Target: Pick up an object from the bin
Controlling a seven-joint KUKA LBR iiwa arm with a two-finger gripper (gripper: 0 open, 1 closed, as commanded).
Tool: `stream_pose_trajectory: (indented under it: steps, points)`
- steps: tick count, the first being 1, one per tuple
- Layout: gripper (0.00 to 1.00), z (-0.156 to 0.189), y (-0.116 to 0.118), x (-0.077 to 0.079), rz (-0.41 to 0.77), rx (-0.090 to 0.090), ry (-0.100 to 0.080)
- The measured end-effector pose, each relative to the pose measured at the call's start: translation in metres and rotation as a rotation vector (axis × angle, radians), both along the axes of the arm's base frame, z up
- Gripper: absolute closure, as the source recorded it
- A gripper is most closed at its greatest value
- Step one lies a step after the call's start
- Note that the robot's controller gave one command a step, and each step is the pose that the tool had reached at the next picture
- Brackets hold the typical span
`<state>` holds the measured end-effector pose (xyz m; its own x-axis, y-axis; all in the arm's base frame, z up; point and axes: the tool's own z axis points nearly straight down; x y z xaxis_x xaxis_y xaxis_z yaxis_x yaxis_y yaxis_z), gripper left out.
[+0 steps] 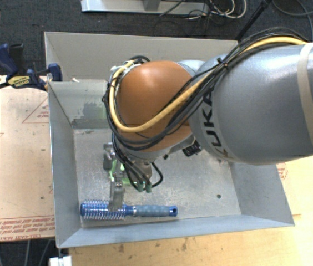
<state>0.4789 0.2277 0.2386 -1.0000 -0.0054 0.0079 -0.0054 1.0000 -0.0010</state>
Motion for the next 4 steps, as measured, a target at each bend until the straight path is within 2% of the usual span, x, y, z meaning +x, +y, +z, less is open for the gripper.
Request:
stream_pose_trajectory:
  steps: [1,2,3,4]
  points:
    - [0.0,-0.172,-0.005,0.005,-0.14,0.002,-0.009]
    - [0.0,-0.137,0.01,0.001,-0.157,0.004,-0.011]
    - [0.0,-0.12,-0.019,0.002,-0.232,0.001,-0.009]
    - [0.0,-0.17,-0.008,0.003,-0.436,-0.002,-0.004]
